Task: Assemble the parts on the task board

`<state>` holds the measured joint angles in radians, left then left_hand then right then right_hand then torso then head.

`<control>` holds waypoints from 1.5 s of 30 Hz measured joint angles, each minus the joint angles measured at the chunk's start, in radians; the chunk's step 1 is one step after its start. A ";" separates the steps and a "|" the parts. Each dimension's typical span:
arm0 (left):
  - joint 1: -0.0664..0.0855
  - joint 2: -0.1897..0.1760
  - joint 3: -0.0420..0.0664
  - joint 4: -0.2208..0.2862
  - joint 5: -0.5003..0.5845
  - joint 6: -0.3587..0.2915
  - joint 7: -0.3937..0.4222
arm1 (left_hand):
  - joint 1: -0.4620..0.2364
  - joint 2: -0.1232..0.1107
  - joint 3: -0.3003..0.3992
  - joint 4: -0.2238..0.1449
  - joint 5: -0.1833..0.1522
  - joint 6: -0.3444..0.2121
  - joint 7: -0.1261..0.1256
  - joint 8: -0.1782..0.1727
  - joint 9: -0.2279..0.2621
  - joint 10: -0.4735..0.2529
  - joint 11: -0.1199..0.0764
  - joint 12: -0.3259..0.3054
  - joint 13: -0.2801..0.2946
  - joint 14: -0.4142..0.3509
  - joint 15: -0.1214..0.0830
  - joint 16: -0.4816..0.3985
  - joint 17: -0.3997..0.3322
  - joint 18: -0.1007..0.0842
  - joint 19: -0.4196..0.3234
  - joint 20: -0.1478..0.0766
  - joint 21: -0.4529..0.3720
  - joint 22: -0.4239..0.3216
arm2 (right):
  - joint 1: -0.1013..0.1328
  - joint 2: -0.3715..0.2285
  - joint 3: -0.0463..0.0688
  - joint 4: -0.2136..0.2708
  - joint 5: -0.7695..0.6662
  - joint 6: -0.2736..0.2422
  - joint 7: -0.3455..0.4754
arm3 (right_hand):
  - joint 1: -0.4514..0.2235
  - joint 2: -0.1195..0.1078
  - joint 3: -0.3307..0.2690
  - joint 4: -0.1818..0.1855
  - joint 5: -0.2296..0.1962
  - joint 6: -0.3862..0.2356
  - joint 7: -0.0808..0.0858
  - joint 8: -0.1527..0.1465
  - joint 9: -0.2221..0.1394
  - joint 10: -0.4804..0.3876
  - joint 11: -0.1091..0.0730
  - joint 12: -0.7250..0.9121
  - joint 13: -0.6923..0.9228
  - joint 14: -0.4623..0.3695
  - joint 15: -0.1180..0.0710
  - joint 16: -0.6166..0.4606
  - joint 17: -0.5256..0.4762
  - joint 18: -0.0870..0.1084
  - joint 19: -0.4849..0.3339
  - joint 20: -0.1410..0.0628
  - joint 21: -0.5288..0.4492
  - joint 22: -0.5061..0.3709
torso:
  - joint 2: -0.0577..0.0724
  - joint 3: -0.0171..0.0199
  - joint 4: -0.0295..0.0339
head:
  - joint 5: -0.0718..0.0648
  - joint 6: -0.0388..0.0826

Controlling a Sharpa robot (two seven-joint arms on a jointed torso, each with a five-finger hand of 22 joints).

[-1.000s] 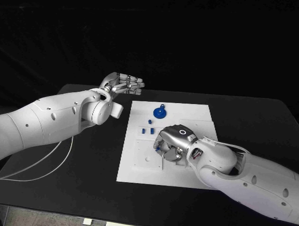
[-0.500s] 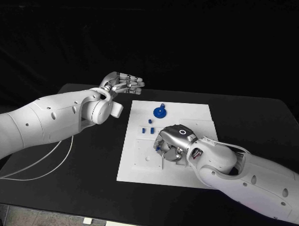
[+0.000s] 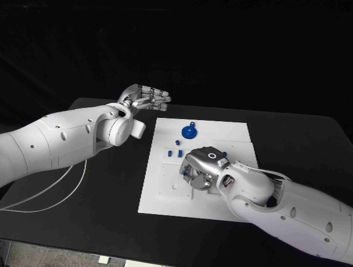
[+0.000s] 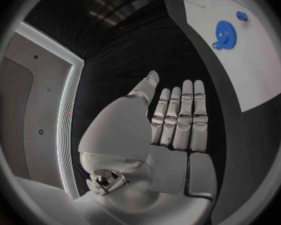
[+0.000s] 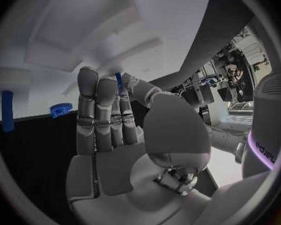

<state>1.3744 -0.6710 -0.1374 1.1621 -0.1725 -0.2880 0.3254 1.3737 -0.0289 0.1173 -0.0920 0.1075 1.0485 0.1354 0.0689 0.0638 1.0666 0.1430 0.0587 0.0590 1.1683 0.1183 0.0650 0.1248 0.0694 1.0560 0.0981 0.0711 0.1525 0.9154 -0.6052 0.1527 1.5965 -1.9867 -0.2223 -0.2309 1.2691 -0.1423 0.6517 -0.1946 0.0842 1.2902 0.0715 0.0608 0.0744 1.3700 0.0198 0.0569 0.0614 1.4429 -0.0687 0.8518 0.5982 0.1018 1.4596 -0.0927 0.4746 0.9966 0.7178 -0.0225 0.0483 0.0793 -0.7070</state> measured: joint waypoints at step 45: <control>0.000 -0.003 0.000 -0.008 0.000 0.007 -0.005 | 0.000 0.000 -0.003 0.003 0.000 0.000 0.000 0.000 0.000 -0.004 0.004 0.000 0.000 -0.004 0.004 0.000 0.000 0.000 0.000 0.000 0.000 -0.005 | -0.005 -0.156 0.158 0.090 0.136 -0.103 -0.013 | 0.031 -0.108 -0.084 0.067 0.055 -0.154 0.034 0.005 -0.010 -0.156 0.046 0.000 -0.003 -0.009 0.036 -0.011 -0.034 0.037 0.006 0.037 -0.078 -0.023 | -0.001 0.0002 -0.0033 | -0.024 0.024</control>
<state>1.3743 -0.6742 -0.1375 1.1545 -0.1723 -0.2810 0.3200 1.3736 -0.0289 0.1146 -0.0893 0.1075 1.0485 0.1354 0.0689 0.0638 1.0630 0.1467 0.0587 0.0590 1.1646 0.1219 0.0650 0.1248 0.0693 1.0561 0.0981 0.0711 0.1480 0.9105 -0.7616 0.3109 1.6862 -1.8506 -0.3255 -0.2444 1.3004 -0.2506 0.5678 -0.1271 0.1395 1.1359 0.1053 0.0656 0.0641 1.2137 0.0659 0.0567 0.0581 1.4342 -0.0330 0.8403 0.5639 0.1389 1.4652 -0.0557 0.3969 0.9739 0.7167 -0.0223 0.0451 0.0548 -0.6826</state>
